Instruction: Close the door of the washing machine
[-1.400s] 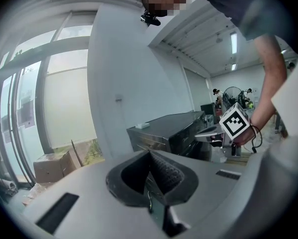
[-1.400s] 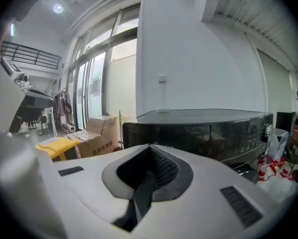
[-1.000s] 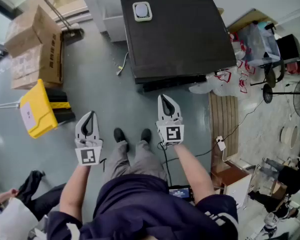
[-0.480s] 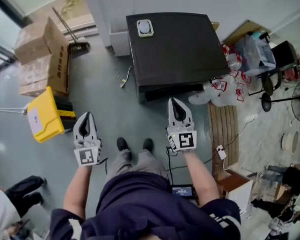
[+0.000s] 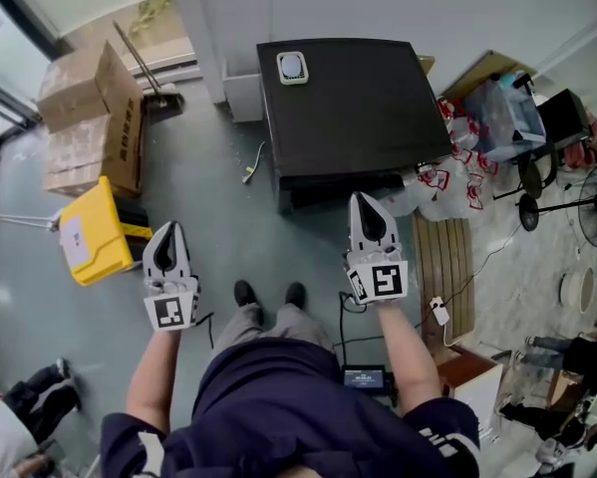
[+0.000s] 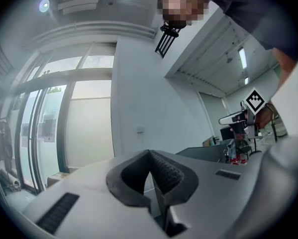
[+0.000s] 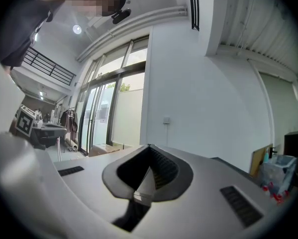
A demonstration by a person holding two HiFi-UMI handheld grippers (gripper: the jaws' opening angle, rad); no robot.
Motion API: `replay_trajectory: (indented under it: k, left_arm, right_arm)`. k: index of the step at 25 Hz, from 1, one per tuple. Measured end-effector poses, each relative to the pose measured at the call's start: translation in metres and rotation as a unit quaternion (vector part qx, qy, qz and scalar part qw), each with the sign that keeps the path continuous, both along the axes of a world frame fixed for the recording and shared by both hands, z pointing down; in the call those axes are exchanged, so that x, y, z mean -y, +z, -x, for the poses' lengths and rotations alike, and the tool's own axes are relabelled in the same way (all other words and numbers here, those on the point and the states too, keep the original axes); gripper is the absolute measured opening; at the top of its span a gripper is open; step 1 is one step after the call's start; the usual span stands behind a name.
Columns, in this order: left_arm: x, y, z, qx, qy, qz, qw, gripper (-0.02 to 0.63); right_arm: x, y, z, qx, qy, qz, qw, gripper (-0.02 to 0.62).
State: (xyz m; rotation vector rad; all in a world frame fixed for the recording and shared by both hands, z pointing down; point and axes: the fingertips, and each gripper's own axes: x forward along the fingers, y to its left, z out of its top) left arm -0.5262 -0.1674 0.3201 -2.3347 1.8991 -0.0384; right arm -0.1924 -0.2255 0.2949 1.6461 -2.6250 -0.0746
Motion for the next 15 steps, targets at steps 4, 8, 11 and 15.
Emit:
replay_trajectory:
  k: [4,8,11,15]
  left_arm:
    - [-0.006,-0.011,0.001,-0.001,0.002,-0.004,1.0000,0.023]
    - [-0.010,-0.025,0.008,-0.003,-0.003,-0.007,1.0000,0.023]
    - [-0.013,-0.038,0.011,-0.006,-0.006,-0.013,0.9999,0.023]
    - [-0.017,-0.049,0.017,-0.011,-0.008,-0.014,0.9998,0.023]
  right_arm:
    - [-0.003,-0.017,-0.009,0.001,0.005,-0.006,1.000,0.020]
    - [-0.002,-0.035,-0.019,0.005,0.011,-0.012,1.000,0.020]
    - [-0.005,-0.047,-0.025,0.005,0.010,-0.012,1.000,0.020]
    - [-0.009,-0.059,-0.032,0.012,0.017,-0.010,1.000,0.020]
